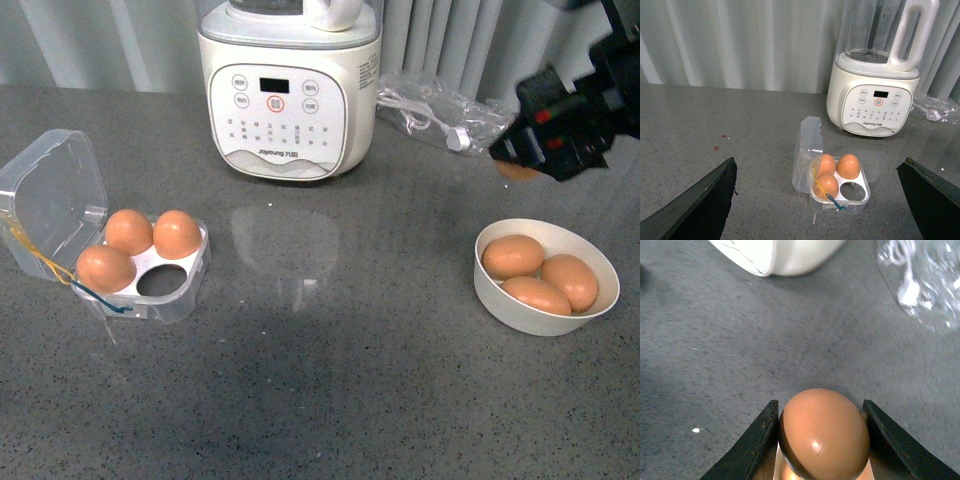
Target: Put egg into box
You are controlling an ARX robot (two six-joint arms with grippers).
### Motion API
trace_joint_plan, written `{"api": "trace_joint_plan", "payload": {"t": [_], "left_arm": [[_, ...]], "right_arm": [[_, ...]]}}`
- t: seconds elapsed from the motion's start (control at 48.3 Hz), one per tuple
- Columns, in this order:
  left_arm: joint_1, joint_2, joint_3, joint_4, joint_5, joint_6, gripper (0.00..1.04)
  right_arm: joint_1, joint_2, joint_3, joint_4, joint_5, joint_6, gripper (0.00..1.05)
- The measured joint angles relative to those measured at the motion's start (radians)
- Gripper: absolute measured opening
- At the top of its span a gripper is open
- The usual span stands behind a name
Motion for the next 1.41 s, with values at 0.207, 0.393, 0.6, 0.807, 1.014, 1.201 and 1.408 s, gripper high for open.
{"api": "trace_joint_plan", "payload": {"t": [0.207,0.393,0.6,0.807,1.014,1.201,1.408], "left_arm": [[0.0,0.0,0.0,0.0,0.0,0.0,0.98],[0.0,0.0,0.0,0.0,0.0,0.0,0.98],[0.0,0.0,0.0,0.0,0.0,0.0,0.98],[0.0,0.0,0.0,0.0,0.0,0.0,0.98],[0.0,0.0,0.0,0.0,0.0,0.0,0.98],[0.0,0.0,0.0,0.0,0.0,0.0,0.98],[0.0,0.0,0.0,0.0,0.0,0.0,0.98]], "right_arm": [[0.181,0.076,0.101,-0.019,-0.08,-0.141,0.42],[0.27,0.172,0.202,-0.026,-0.104,-0.187,0.42],[0.365,0.312,0.36,-0.076,-0.189,-0.193,0.42],[0.412,0.432,0.457,-0.1,-0.2,-0.183,0.42],[0.438,0.522,0.563,-0.143,-0.2,-0.13,0.42],[0.46,0.549,0.599,-0.174,-0.192,-0.098,0.42],[0.47,0.562,0.603,-0.185,-0.19,-0.087,0.42]]}}
